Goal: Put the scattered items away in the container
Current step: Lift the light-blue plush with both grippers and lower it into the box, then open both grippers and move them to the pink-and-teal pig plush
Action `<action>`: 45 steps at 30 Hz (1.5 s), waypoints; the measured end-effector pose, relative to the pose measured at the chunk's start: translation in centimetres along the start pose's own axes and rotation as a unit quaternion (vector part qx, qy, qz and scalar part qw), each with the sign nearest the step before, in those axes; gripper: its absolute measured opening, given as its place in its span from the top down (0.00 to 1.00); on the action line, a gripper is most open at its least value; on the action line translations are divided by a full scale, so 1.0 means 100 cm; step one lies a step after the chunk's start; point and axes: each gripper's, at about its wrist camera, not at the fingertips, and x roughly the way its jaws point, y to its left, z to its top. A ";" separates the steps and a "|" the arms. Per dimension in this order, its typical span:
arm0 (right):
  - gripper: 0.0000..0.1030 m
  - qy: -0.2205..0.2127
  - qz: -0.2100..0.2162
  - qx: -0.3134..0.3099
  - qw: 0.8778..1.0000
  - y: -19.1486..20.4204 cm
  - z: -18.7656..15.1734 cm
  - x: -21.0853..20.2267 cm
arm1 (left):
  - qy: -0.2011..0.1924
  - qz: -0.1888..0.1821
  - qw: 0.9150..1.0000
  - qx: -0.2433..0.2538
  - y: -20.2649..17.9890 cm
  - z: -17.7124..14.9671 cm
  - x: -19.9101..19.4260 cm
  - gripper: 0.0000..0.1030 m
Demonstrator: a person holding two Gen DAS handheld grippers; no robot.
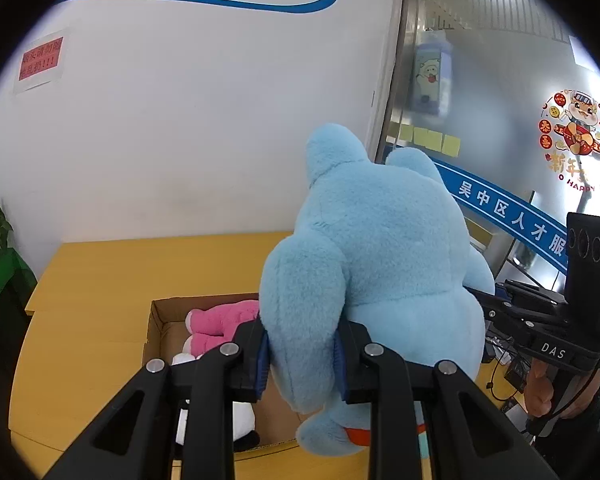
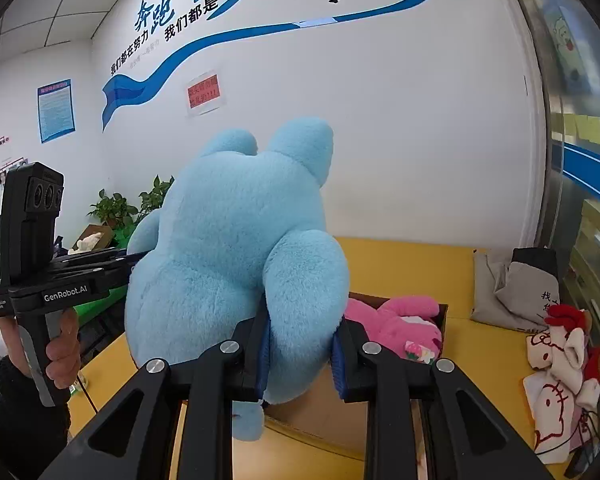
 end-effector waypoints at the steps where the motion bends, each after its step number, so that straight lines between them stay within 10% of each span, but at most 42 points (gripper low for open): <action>1: 0.74 0.003 -0.003 0.002 1.000 -0.005 0.003 0.005 | 0.002 0.001 1.000 0.001 0.001 0.003 0.006 0.76; 16: 0.74 0.115 -0.018 0.061 0.991 -0.078 -0.057 0.139 | 0.135 0.012 0.990 -0.041 0.044 -0.058 0.159 0.77; 27: 0.74 0.237 -0.005 0.112 0.965 -0.102 -0.157 0.239 | 0.283 0.066 0.954 -0.069 0.076 -0.168 0.239 0.79; 35: 0.72 0.282 -0.023 0.147 0.948 -0.118 -0.198 0.261 | 0.284 0.127 0.950 -0.003 0.052 -0.182 0.249 0.78; 40: 0.51 0.279 -0.052 0.146 0.948 -0.126 -0.198 0.246 | 0.276 0.137 0.951 0.010 0.048 -0.175 0.235 0.73; 42: 0.17 0.257 -0.073 0.143 0.953 -0.126 -0.193 0.227 | 0.260 0.136 0.956 0.005 0.048 -0.170 0.219 0.69; 45: 0.00 0.214 -0.084 0.149 0.962 -0.120 -0.186 0.194 | 0.205 0.172 0.963 -0.010 0.048 -0.160 0.177 0.60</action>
